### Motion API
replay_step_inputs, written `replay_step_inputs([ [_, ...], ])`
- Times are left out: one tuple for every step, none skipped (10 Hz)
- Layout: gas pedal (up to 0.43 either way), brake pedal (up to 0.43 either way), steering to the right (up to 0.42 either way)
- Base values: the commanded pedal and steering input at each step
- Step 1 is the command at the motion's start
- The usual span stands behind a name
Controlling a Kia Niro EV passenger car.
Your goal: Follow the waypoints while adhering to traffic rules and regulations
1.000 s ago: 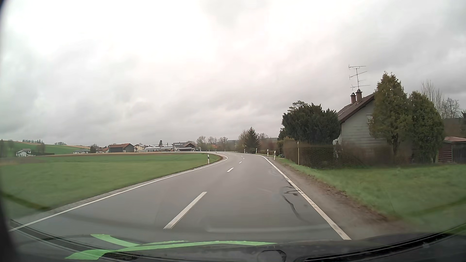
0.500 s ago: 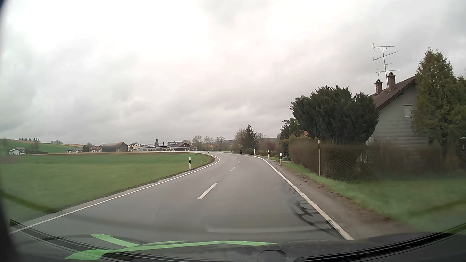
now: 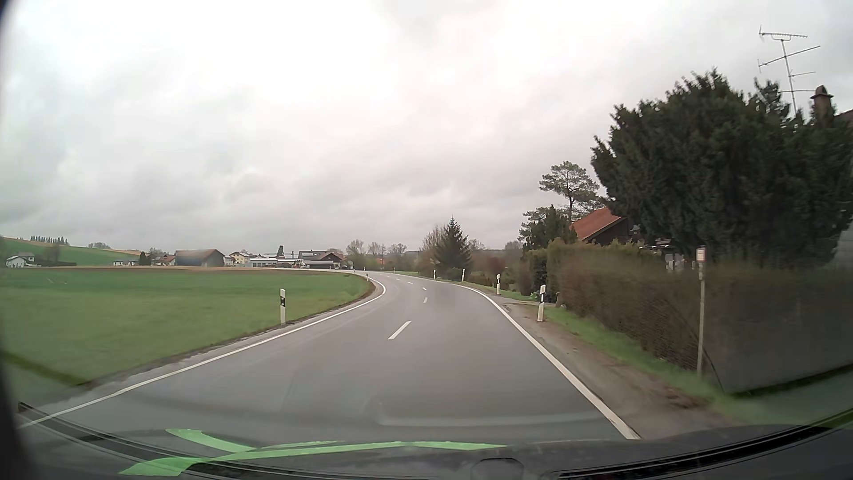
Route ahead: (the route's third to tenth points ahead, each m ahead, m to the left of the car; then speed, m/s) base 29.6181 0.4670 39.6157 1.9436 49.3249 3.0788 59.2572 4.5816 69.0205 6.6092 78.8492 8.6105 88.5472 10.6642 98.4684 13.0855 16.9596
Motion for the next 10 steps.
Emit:
replay_step_inputs([
  [0.0, 0.0, -0.001],
  [0.0, 0.0, -0.002],
  [0.008, 0.0, -0.002],
  [0.02, 0.0, -0.003],
  [0.02, 0.0, -0.005],
  [0.02, 0.0, -0.006],
  [0.02, 0.0, -0.008],
  [0.039, 0.0, -0.01],
  [0.059, 0.0, -0.01],
  [0.067, 0.0, -0.01],
])
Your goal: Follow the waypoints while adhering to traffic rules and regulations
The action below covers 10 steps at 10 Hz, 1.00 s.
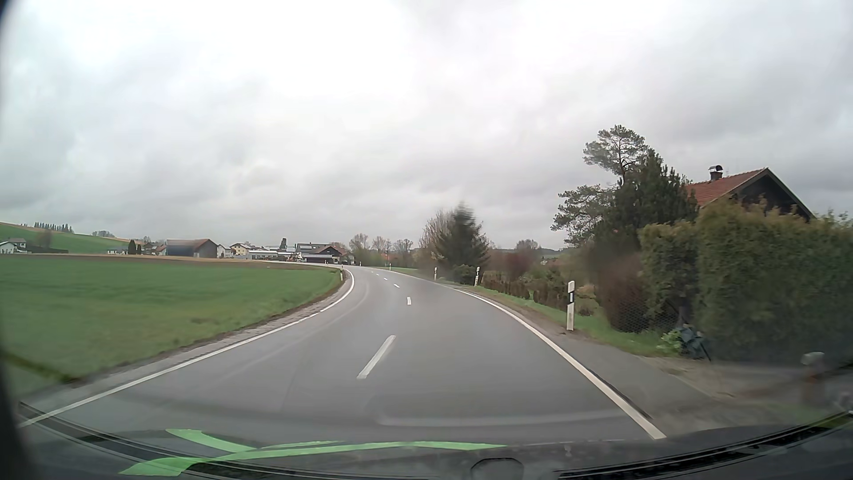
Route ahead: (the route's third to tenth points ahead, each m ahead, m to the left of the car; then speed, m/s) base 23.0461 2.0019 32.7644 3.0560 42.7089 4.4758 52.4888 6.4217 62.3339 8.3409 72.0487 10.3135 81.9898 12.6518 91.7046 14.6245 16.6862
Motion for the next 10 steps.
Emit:
replay_step_inputs([
  [0.079, 0.0, -0.011],
  [0.079, 0.0, -0.011],
  [0.079, 0.0, -0.014],
  [0.087, 0.0, -0.018],
  [0.087, 0.0, -0.023],
  [0.098, 0.0, -0.027],
  [0.098, 0.0, -0.028],
  [0.098, 0.0, -0.029],
  [0.098, 0.0, -0.029],
  [0.098, 0.0, -0.029],
])
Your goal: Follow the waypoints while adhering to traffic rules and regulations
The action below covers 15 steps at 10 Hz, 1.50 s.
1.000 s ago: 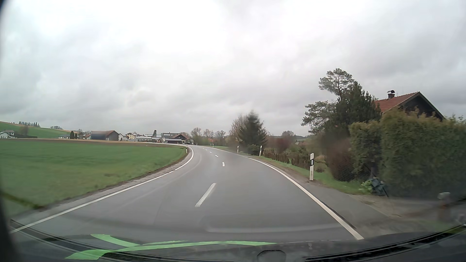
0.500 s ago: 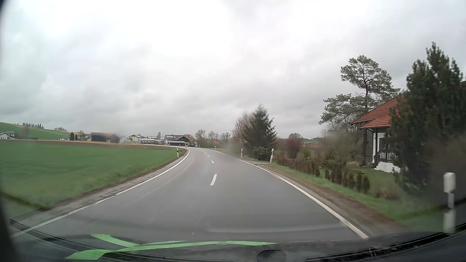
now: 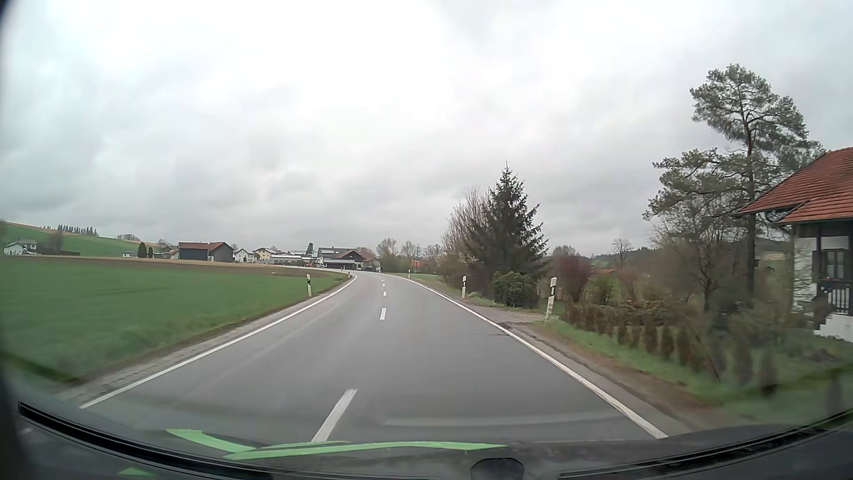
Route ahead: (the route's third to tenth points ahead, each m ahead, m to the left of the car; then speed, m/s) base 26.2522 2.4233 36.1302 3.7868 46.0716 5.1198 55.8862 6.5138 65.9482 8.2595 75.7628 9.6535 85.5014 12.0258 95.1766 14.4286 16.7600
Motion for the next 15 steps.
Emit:
replay_step_inputs([
  [0.098, 0.0, -0.029],
  [0.098, 0.0, -0.03],
  [0.098, 0.0, -0.031],
  [0.098, 0.0, -0.031],
  [0.098, 0.0, -0.031],
  [0.11, 0.0, -0.031],
  [0.11, 0.0, -0.029],
  [0.11, 0.0, -0.028],
  [0.11, 0.0, -0.026],
  [0.098, 0.0, -0.024],
  [0.098, 0.0, -0.022],
  [0.087, 0.0, -0.02],
  [0.087, 0.0, -0.019],
  [0.079, 0.0, -0.017],
  [0.067, 0.0, -0.015],
])
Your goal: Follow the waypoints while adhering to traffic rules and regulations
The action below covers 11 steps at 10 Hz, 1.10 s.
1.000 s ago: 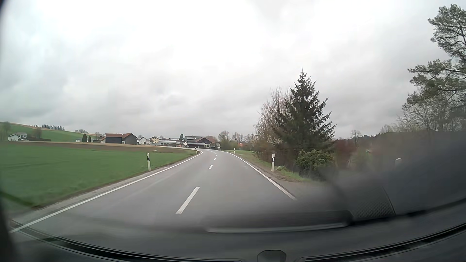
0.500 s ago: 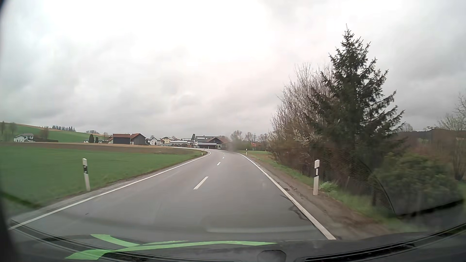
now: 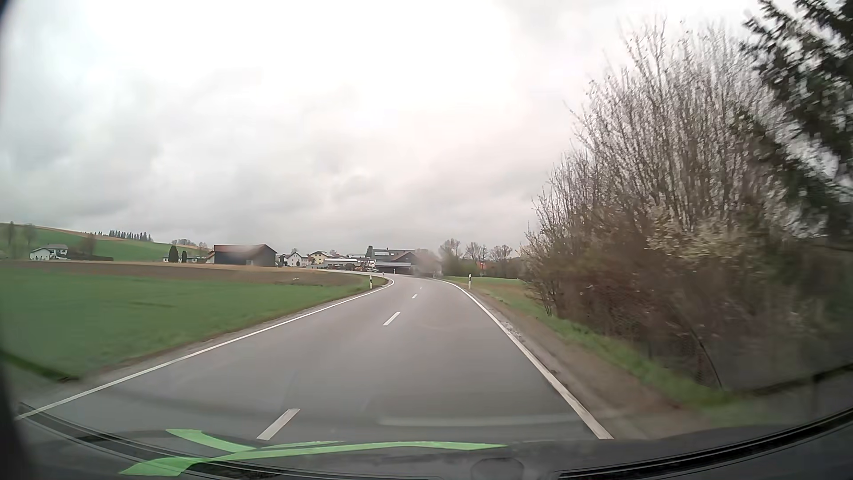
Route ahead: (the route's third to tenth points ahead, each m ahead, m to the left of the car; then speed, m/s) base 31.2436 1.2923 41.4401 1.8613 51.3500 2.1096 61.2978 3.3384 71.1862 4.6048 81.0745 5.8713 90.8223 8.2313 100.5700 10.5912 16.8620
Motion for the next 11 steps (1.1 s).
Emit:
replay_step_inputs([
  [0.047, 0.0, -0.012],
  [0.047, 0.0, -0.009],
  [0.047, 0.0, -0.009],
  [0.047, 0.0, -0.009],
  [0.039, 0.0, -0.008],
  [0.02, 0.0, -0.008],
  [0.0, 0.0, -0.008],
  [0.0, 0.0, -0.007],
  [0.0, 0.0, -0.006],
  [0.0, 0.0, -0.006],
  [0.0, 0.0, -0.006],
])
